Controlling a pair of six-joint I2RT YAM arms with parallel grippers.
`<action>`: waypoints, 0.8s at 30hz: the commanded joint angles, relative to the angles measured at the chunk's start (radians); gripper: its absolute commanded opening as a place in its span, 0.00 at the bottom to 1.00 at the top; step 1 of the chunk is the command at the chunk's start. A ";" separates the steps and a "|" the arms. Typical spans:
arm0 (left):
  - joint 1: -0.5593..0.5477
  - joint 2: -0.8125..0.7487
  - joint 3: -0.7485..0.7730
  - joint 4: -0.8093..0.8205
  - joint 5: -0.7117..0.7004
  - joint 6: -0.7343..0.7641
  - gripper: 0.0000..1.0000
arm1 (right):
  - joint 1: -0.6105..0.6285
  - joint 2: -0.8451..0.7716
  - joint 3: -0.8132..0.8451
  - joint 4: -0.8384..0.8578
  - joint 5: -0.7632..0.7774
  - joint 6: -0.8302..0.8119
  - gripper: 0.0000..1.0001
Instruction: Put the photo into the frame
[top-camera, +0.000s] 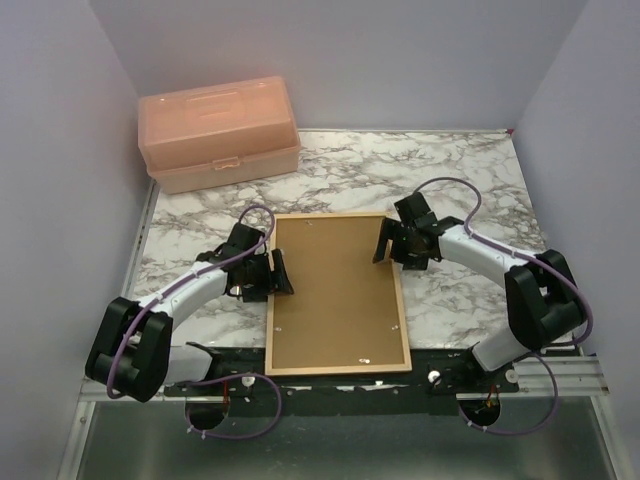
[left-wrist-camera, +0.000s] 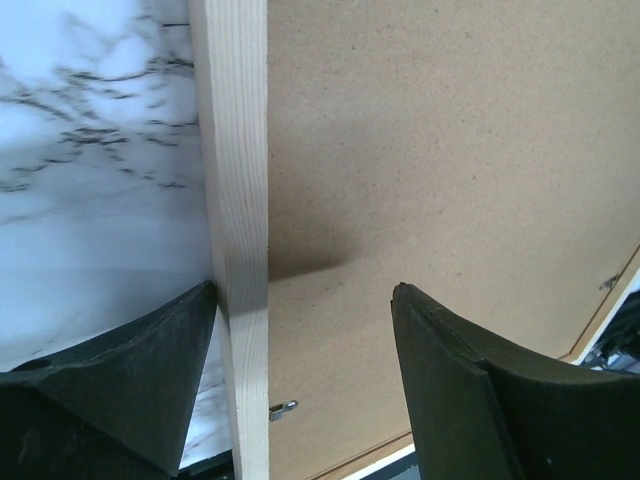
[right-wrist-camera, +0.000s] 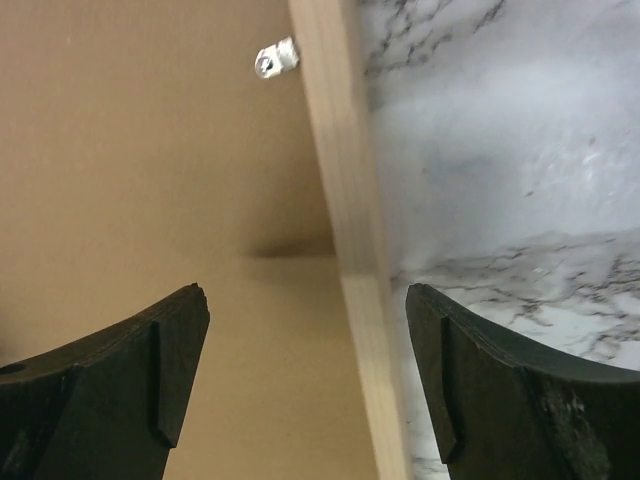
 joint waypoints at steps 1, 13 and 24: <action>-0.059 0.035 -0.040 0.096 0.105 -0.055 0.71 | 0.001 -0.056 -0.088 0.076 -0.147 0.054 0.88; -0.268 0.011 -0.029 0.116 0.057 -0.166 0.70 | 0.001 -0.237 -0.176 0.030 -0.187 0.085 0.88; -0.286 -0.003 0.019 -0.028 -0.127 -0.158 0.82 | 0.001 -0.304 -0.275 0.020 -0.135 0.091 0.96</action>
